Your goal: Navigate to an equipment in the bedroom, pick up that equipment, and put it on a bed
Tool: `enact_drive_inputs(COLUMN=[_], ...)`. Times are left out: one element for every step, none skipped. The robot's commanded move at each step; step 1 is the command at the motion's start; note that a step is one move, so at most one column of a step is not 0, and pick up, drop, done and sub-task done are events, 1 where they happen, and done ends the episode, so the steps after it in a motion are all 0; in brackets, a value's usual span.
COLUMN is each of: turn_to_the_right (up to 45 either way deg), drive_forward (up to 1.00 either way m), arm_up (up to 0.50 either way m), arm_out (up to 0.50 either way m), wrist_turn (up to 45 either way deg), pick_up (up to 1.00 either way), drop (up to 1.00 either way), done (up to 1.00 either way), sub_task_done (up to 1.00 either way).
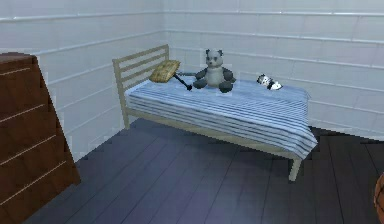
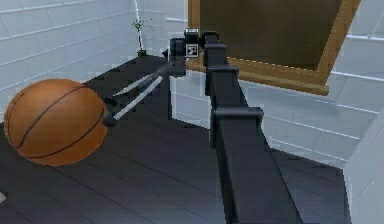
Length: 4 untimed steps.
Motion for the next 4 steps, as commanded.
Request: enact_drive_inputs(turn_to_the_right=[0.0,0.0,-9.0,0.0], drive_forward=[0.0,0.0,0.0,1.0], arm_up=[0.0,0.0,0.0,0.0], arm_out=[0.0,-0.42,0.0,0.0], wrist_turn=[-21.0,0.0,0.0,0.0], pick_up=[0.0,0.0,0.0,0.0], drop=[0.0,0.0,0.0,0.0], done=[0.0,0.0,0.0,0.0], sub_task_done=[0.0,0.0,0.0,0.0])
